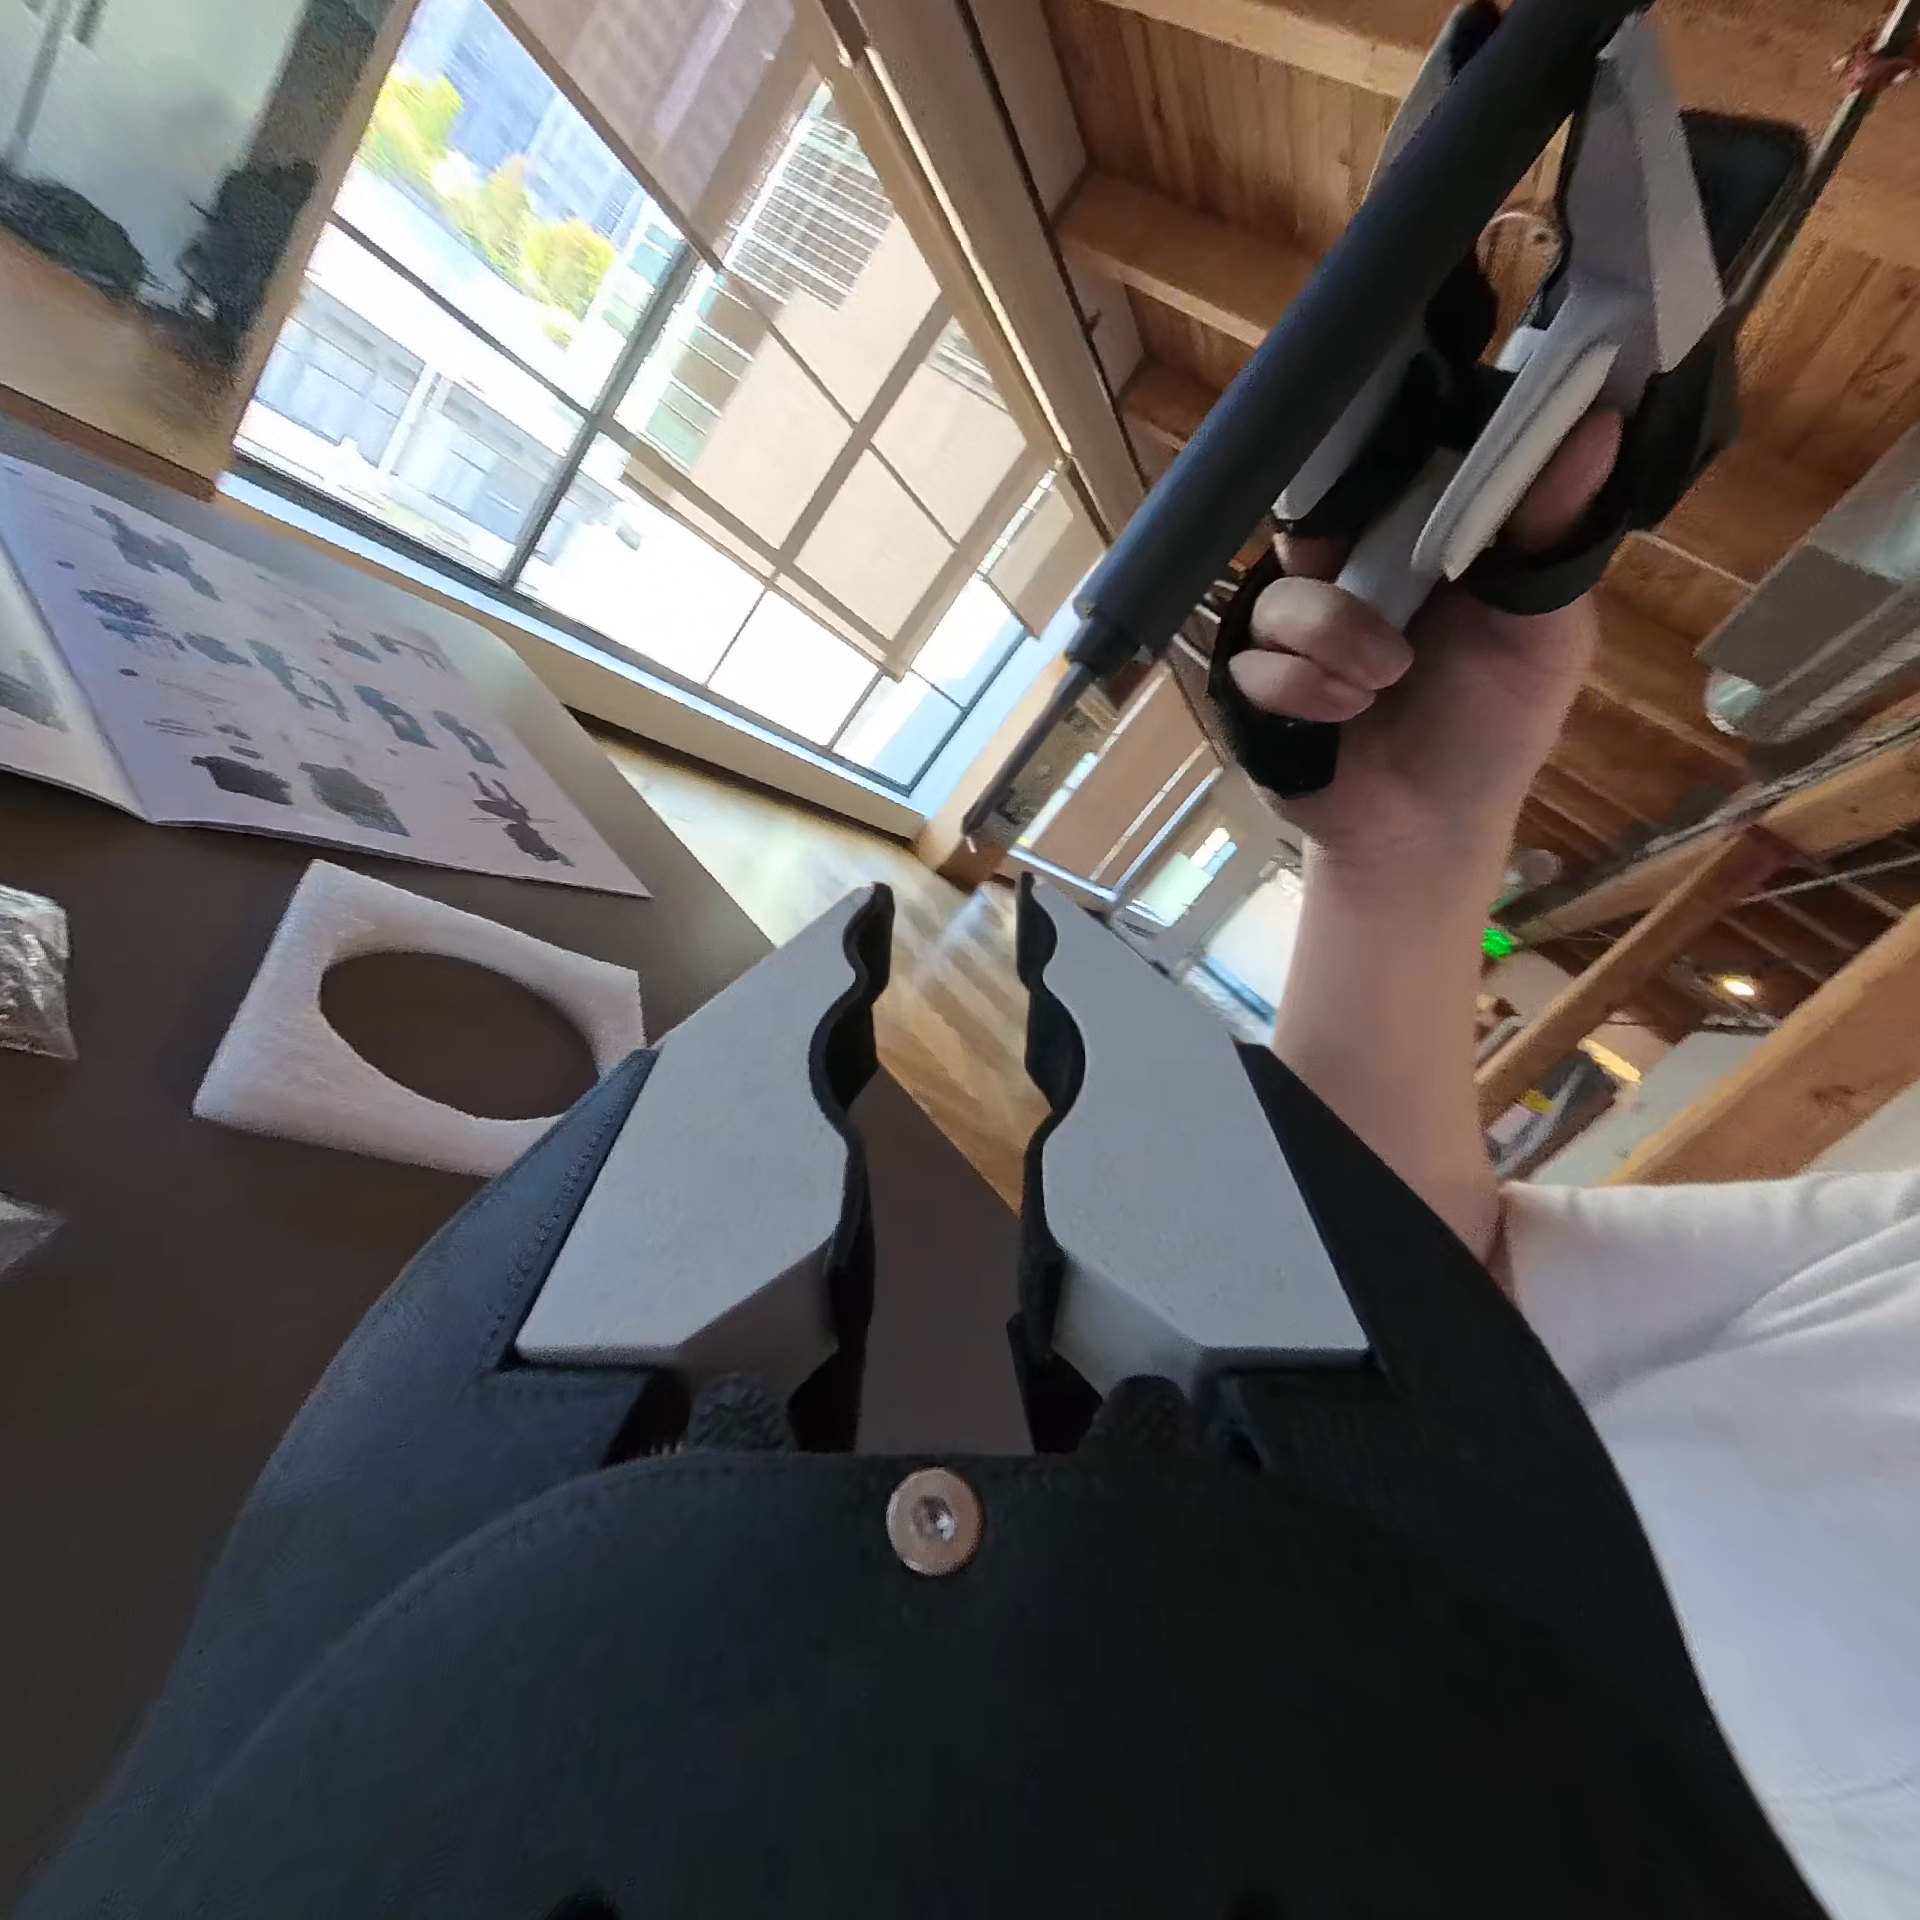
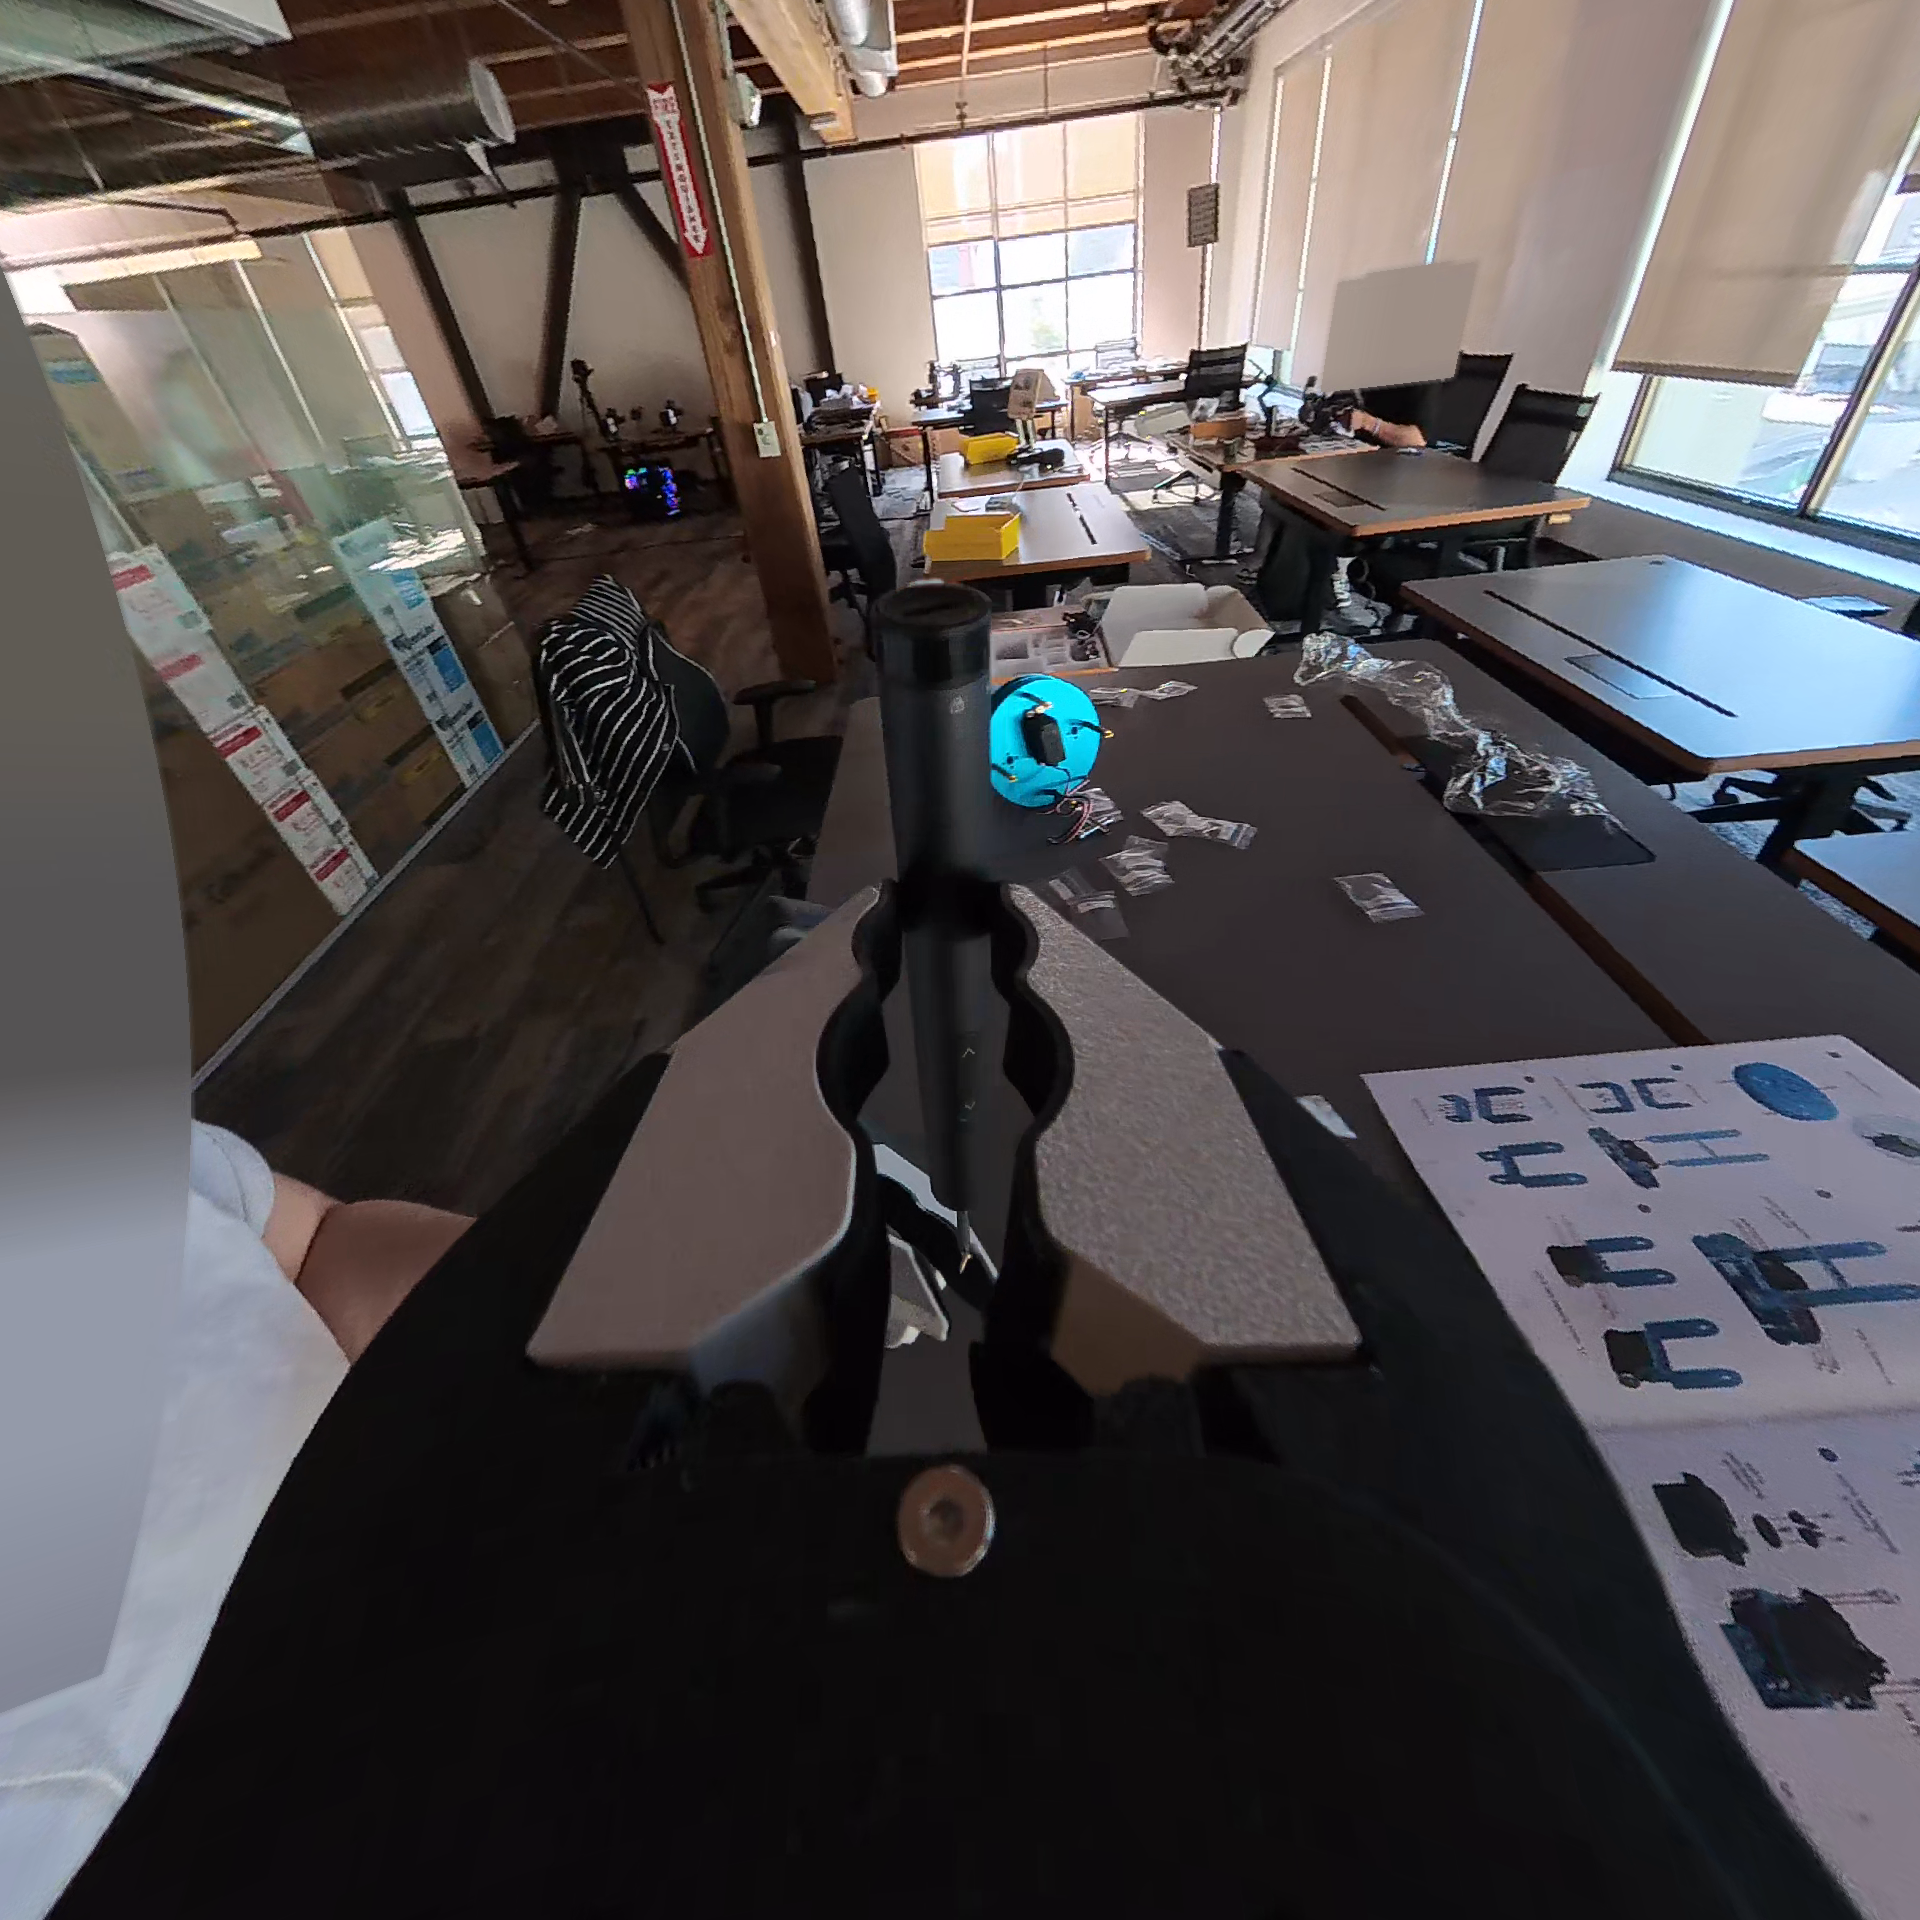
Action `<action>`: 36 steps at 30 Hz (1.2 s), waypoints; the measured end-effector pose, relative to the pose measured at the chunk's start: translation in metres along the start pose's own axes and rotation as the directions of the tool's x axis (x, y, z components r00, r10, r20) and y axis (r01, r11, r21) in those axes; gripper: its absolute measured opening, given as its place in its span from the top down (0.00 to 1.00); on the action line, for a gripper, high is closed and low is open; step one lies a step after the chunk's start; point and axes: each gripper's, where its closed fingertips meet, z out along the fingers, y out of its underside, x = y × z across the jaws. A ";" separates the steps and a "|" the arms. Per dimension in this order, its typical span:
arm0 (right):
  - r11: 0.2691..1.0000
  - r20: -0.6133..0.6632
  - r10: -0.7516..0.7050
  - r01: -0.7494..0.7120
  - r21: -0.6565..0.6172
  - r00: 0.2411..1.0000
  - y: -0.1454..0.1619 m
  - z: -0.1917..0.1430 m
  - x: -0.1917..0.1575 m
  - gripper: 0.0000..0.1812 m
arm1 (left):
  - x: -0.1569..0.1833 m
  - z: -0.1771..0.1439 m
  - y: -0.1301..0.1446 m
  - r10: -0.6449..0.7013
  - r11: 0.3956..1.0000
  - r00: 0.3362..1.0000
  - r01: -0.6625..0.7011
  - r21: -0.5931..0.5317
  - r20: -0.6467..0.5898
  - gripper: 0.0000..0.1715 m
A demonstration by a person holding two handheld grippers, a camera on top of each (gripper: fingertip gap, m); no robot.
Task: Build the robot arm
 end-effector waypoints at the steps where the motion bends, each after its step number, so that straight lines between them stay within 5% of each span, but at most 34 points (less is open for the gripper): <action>1: 1.000 0.009 -0.002 0.002 -0.005 1.000 0.000 -0.001 -0.003 0.91 | 0.002 0.000 0.002 0.023 1.000 1.000 -0.023 0.007 0.018 0.88; 9: 1.000 0.047 -0.009 0.010 -0.015 0.999 0.003 -0.013 -0.018 0.91 | 0.024 0.004 0.007 0.088 0.994 0.996 -0.090 0.059 0.030 1.00; 18: 1.000 0.063 -0.004 0.003 0.021 0.998 -0.005 -0.031 -0.026 0.91 | 0.030 0.003 0.015 0.271 0.961 0.959 -0.274 0.027 0.084 1.00; 24: 0.998 0.126 0.057 -0.061 0.026 0.990 -0.008 -0.037 -0.035 0.91 | 0.041 -0.003 0.020 0.645 0.760 0.748 -0.649 -0.032 0.155 1.00; 28: 0.998 0.144 0.060 -0.063 0.020 0.988 -0.009 -0.041 -0.042 0.91 | 0.048 -0.004 0.021 0.764 0.639 0.621 -0.766 -0.070 0.174 1.00; 36: 0.998 0.155 0.054 -0.057 0.014 0.986 -0.009 -0.046 -0.045 0.91 | 0.055 0.001 0.026 0.793 0.603 0.586 -0.793 -0.082 0.165 1.00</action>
